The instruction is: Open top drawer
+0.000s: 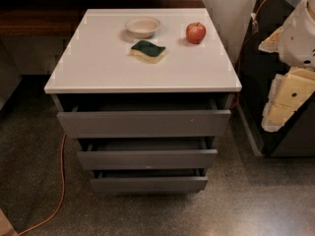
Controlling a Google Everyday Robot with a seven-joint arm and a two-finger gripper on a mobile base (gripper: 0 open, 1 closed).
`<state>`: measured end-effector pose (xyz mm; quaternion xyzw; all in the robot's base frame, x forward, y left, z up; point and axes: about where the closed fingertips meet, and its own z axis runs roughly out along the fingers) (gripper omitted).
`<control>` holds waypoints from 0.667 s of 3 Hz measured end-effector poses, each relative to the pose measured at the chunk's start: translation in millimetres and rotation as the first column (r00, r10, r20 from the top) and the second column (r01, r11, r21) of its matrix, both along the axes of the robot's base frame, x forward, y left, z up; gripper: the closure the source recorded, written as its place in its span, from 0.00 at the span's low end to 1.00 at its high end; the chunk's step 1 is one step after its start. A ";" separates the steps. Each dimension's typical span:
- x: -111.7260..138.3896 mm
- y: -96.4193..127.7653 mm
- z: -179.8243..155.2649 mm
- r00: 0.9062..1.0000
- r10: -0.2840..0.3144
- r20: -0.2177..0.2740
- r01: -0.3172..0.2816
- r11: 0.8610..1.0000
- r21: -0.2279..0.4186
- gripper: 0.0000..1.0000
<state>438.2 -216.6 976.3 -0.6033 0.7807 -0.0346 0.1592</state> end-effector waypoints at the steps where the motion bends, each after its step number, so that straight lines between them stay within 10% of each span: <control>1: 0.0 0.0 0.0 1.000 0.000 0.000 0.000 1.000 0.000 0.00; 2: 2.3 2.0 -20.2 1.000 0.012 -0.013 -0.011 0.998 0.059 0.00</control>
Offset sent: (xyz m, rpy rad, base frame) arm 0.0069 0.0042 -0.0628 0.1731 0.0613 0.0359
